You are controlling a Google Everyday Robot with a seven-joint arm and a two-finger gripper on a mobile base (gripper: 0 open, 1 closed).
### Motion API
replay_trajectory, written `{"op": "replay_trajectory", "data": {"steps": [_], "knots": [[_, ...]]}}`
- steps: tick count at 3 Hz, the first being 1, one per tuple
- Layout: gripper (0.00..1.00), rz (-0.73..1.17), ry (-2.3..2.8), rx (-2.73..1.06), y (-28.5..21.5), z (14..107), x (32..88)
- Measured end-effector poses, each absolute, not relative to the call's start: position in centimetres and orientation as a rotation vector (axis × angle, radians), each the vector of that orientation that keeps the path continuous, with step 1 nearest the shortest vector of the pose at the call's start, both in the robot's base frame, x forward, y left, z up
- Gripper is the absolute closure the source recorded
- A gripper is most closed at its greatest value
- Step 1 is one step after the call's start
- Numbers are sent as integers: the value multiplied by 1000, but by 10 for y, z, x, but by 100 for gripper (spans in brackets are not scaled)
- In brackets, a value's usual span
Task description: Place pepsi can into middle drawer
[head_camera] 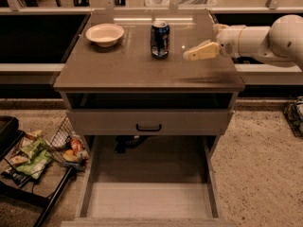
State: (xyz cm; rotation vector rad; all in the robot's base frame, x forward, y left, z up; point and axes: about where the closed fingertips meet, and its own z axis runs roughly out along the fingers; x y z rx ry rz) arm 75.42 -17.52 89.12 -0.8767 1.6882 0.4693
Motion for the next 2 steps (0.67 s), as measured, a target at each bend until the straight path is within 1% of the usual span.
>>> {"op": "replay_trajectory", "data": {"steps": [1, 2], "knots": [[0, 472, 1646, -886, -164, 915, 781], [0, 532, 1600, -874, -137, 930, 814]]}}
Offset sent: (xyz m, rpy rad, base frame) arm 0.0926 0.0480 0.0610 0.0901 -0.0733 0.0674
